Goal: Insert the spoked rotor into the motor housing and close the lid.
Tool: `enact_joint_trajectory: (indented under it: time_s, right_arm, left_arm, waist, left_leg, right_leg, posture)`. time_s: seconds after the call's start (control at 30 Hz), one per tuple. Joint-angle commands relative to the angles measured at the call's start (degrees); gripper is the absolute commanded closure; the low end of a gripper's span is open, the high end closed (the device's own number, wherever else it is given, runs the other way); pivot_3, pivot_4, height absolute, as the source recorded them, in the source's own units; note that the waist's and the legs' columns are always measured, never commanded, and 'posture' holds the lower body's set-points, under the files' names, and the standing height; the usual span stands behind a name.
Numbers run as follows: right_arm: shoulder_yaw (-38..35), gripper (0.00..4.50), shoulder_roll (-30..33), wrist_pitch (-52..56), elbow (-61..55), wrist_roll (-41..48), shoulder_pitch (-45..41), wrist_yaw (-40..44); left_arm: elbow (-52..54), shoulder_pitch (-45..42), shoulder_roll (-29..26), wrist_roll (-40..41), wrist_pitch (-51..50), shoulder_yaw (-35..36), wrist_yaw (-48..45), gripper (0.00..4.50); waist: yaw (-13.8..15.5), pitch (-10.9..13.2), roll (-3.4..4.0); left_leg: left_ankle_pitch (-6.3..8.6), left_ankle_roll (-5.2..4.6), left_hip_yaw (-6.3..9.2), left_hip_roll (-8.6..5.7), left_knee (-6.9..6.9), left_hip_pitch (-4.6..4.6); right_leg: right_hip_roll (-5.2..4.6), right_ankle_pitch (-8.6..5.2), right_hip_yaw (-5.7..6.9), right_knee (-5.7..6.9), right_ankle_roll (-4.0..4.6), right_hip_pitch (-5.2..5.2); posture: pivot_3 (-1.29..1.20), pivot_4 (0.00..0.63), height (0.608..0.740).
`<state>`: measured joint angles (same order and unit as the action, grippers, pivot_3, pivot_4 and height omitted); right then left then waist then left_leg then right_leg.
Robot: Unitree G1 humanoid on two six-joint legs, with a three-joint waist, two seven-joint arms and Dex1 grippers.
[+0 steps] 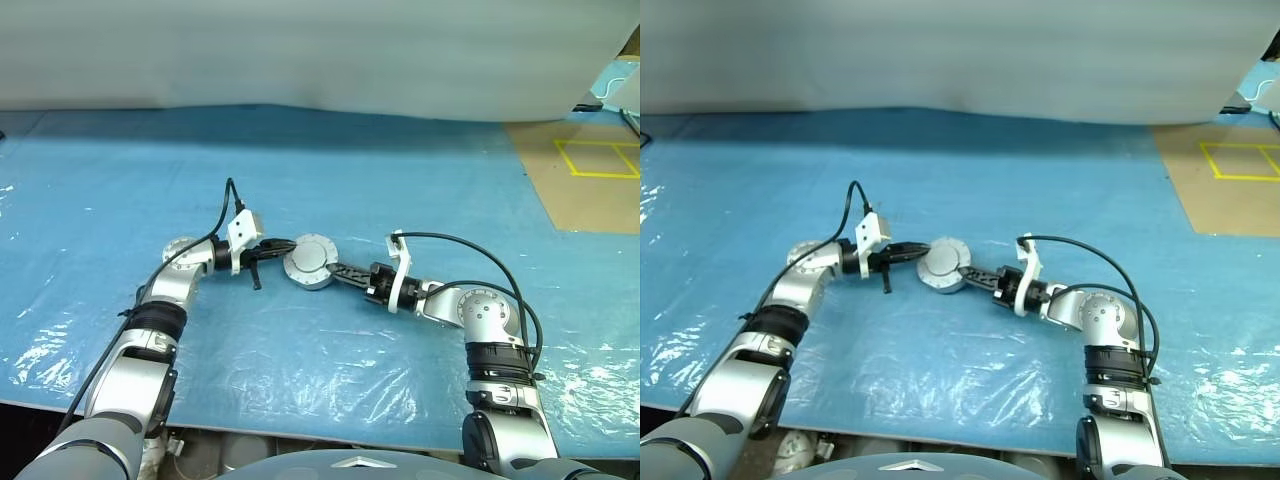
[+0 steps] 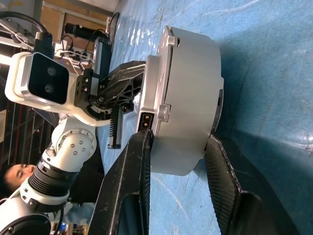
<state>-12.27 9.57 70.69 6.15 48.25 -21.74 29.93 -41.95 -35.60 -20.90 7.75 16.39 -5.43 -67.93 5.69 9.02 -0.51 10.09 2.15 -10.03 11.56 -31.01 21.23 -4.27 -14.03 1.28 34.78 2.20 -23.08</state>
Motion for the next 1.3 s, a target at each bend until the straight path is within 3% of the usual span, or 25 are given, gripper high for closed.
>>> enact_joint_trajectory:
  time_s: [0.03,0.23,0.37,0.43,0.63,1.03,1.2,1.3]
  right_arm:
    - [-0.2,3.29,-0.9,-1.4,-0.7,0.9,-0.6,0.3]
    - [0.1,3.29,-1.1,-0.4,-2.5,1.9,-0.5,1.0]
    - [-1.3,3.29,-1.5,0.4,-2.5,2.5,-0.5,-0.6]
    - [-2.0,3.29,-1.6,0.4,-2.5,2.7,-0.3,-0.9]
    - [-4.4,3.3,-2.3,-0.1,-1.4,4.0,-0.8,-2.2]
    - [-8.5,3.38,-4.8,-0.1,1.7,6.3,-5.4,-4.9]
    - [-12.7,3.38,-8.0,0.6,0.2,11.7,-10.3,-8.3]
    - [-13.8,3.38,-9.8,0.6,-0.1,14.1,-12.9,-11.1]
  left_arm:
    - [-0.6,0.7,0.3,-1.4,-0.3,-1.7,-0.6,4.5]
    - [2.5,-0.1,1.6,4.3,-6.1,1.7,-1.2,4.5]
    - [17.5,0.4,1.3,19.0,-29.3,7.2,-2.0,4.5]
    - [22.9,1.6,-0.2,22.7,-36.8,8.4,-1.3,4.5]
    - [26.3,4.9,-2.7,23.7,-41.3,10.6,2.2,4.5]
    - [26.6,6.9,-2.2,27.4,-46.5,17.3,11.2,4.5]
    - [27.4,7.4,0.2,38.3,-56.3,26.1,17.8,4.5]
    - [29.4,9.1,1.3,39.7,-56.3,27.7,19.9,4.32]
  waist:
    - [0.0,0.0,0.0]
    - [0.0,0.0,0.01]
    - [0.0,0.1,0.0]
    - [-0.2,0.1,0.01]
    - [-0.2,0.2,0.19]
    - [-0.3,0.2,0.22]
    - [-0.4,0.2,0.23]
    - [-0.4,0.2,0.23]
  left_leg:
    - [0.0,0.0,0.0,0.0,0.0,0.0]
    - [0.0,0.0,0.0,0.0,0.0,0.0]
    - [0.0,0.0,0.0,0.01,-0.03,0.22]
    - [-0.01,0.0,0.03,0.03,-0.08,0.43]
    - [0.0,0.02,0.02,0.03,0.0,0.43]
    - [0.0,0.02,0.07,0.04,-0.1,0.47]
    - [0.0,0.01,0.07,-0.06,-0.11,0.61]
    - [-0.01,0.01,0.07,-0.16,-0.12,0.7]
  right_leg:
    - [0.0,0.0,0.0,0.0,0.0,0.0]
    - [0.0,0.0,0.0,0.0,0.0,0.0]
    - [0.0,0.0,0.01,0.01,0.01,-0.2]
    - [0.02,0.02,0.05,0.06,0.03,-0.39]
    - [0.05,0.03,0.1,0.02,0.01,-0.39]
    - [0.06,0.12,0.14,0.03,-0.15,-0.38]
    - [0.07,0.14,0.14,0.06,-0.17,-0.51]
    - [0.07,0.14,0.14,0.1,-0.17,-0.62]
  posture:
    - [0.0,0.15,0.74]
    - [0.0,0.15,0.74]
    - [0.0,0.15,0.74]
    - [0.0,0.15,0.74]
    - [0.0,0.15,0.74]
    - [0.0,0.15,0.74]
    - [0.0,0.15,0.74]
    - [0.0,0.15,0.74]
